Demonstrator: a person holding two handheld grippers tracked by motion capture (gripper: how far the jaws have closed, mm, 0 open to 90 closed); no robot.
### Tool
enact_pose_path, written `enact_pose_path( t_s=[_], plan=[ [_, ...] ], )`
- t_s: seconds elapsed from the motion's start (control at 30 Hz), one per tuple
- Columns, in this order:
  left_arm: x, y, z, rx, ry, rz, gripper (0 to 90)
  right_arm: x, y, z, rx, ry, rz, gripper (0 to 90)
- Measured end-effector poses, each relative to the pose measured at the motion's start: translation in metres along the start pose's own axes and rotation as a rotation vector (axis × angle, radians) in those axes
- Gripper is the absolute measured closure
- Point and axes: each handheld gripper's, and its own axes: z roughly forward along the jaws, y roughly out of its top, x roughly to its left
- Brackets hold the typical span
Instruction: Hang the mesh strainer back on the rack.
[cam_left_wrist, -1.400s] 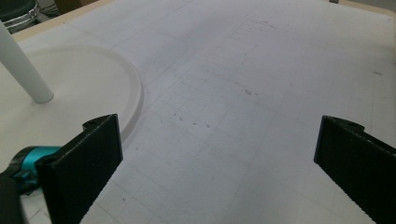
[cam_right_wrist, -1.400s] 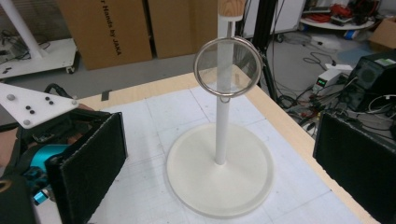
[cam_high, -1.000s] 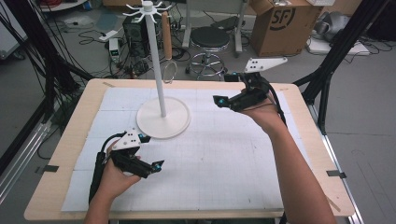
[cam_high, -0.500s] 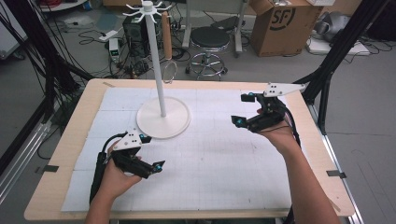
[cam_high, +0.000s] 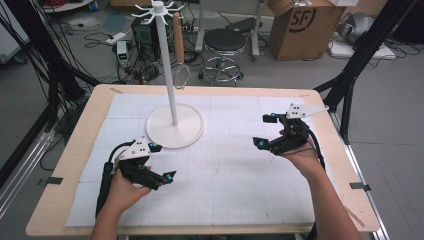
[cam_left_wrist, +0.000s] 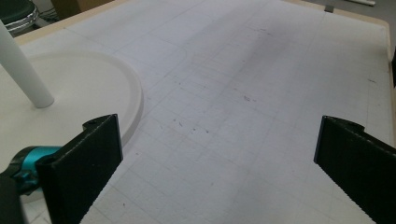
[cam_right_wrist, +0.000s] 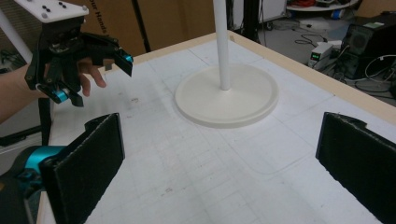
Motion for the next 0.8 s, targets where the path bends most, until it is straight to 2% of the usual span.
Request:
enact_pose_path(
  t_s=[0.27, 0.43, 0.5, 0.57, 0.7, 0.8],
  plan=[
    [0.002, 0.004, -0.003, -0.017, 0.001, -0.003, 1.6, 0.001, -0.024, -0.011, 0.026, -0.025, 0.019, 0.2],
    [0.002, 0.003, -0.002, -0.015, -0.003, -0.003, 1.6, 0.002, -0.041, -0.021, 0.000, -0.029, 0.040, 0.2],
    [0.002, 0.002, -0.002, -0.014, -0.003, -0.008, 1.6, 0.001, -0.046, -0.022, 0.009, -0.036, 0.049, 0.2],
    [0.002, 0.001, -0.002, -0.014, -0.006, -0.006, 1.6, 0.001, -0.052, -0.023, -0.013, -0.035, 0.059, 0.3],
    [0.003, -0.001, -0.003, -0.013, -0.004, -0.006, 1.6, -0.001, -0.066, -0.019, 0.003, -0.040, 0.092, 0.2],
    [0.002, -0.003, -0.004, -0.014, -0.005, -0.006, 1.6, -0.001, -0.074, -0.014, 0.013, -0.038, 0.099, 0.2]
  ],
)
